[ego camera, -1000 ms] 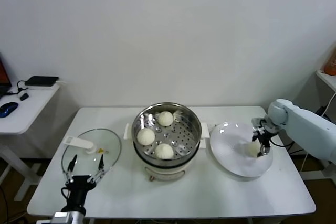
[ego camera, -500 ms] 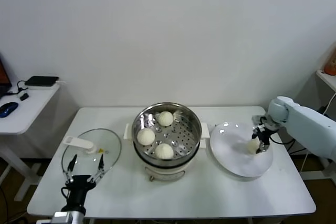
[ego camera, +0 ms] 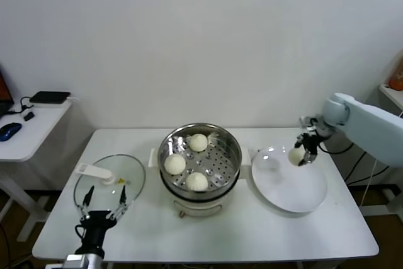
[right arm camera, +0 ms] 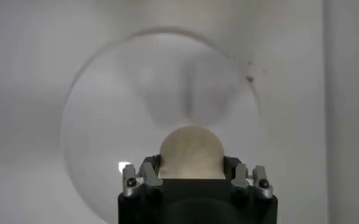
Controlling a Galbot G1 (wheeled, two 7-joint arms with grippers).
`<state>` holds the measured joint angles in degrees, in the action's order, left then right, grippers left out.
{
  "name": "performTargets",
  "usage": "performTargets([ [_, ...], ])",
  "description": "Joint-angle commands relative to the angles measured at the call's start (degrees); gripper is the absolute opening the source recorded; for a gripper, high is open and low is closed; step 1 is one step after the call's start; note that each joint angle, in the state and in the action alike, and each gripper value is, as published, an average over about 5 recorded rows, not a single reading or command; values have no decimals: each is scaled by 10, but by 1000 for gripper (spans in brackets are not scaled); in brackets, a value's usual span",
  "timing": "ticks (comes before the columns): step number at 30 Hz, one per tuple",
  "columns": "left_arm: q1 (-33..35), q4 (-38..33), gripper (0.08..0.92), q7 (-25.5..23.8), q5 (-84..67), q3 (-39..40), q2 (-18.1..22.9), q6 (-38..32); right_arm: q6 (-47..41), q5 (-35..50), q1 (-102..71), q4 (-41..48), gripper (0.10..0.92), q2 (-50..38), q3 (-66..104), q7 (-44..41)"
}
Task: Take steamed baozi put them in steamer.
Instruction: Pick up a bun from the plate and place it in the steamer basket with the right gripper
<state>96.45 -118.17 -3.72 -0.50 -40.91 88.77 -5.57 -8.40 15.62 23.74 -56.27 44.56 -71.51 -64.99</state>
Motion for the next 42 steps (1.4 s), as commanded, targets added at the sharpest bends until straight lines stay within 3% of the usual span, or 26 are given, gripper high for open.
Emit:
performTargets([
  [1, -1, -2, 823, 0, 1, 9, -1, 0, -35, 208, 221, -83, 662, 37, -157, 0],
  [12, 6, -12, 823, 0, -4, 9, -3, -2, -62, 324, 264, -108, 662, 150, -175, 16],
  [23, 10, -16, 823, 2, -8, 4, -2, -4, -82, 330, 210, -105, 662, 236, -154, 38],
  [42, 9, -18, 823, 1, -8, 3, -4, -2, -94, 276, 128, -113, 662, 202, -153, 60],
])
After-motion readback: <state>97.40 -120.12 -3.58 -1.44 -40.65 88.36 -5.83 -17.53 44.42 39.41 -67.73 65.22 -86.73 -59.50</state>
